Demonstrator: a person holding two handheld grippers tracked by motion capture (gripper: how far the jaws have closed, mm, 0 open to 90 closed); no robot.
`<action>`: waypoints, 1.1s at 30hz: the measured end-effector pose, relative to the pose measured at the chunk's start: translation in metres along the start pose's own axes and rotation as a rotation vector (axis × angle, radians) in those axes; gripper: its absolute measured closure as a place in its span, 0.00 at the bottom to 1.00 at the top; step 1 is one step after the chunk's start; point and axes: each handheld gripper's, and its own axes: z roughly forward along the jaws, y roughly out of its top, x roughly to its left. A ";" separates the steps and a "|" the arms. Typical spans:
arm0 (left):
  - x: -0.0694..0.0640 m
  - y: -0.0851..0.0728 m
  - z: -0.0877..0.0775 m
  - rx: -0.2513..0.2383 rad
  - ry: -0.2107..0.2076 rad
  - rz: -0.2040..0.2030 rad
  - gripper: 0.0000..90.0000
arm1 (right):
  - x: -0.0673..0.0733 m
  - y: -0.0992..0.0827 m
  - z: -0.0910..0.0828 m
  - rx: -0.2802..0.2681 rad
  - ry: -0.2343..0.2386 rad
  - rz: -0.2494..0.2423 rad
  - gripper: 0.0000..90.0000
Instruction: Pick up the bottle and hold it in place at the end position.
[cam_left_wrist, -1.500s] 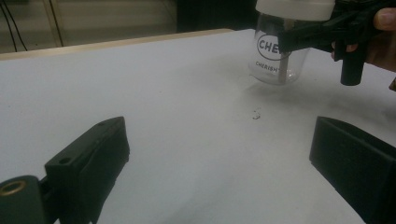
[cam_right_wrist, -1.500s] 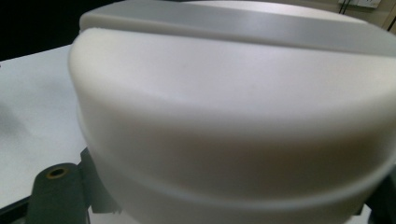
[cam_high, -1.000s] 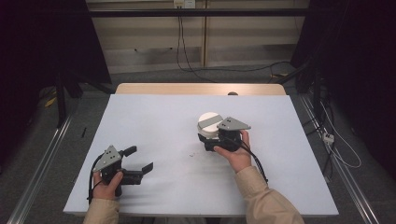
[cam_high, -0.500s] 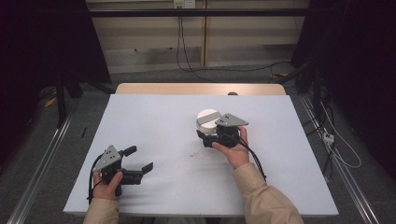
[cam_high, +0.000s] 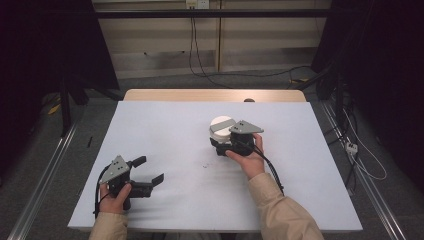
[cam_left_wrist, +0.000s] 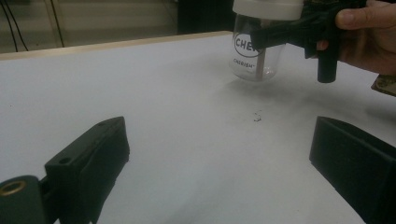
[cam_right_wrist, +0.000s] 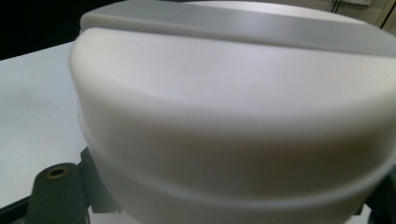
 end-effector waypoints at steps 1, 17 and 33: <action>0.000 0.000 0.000 -0.001 0.000 -0.002 0.05 | 0.000 0.000 0.001 0.000 -0.001 0.001 0.20; 0.000 0.000 0.001 0.006 -0.005 0.002 0.05 | -0.004 0.001 0.011 0.003 -0.011 0.004 0.20; 0.000 0.000 0.001 0.008 -0.006 0.003 0.05 | -0.008 0.002 0.021 0.007 -0.018 -0.002 0.21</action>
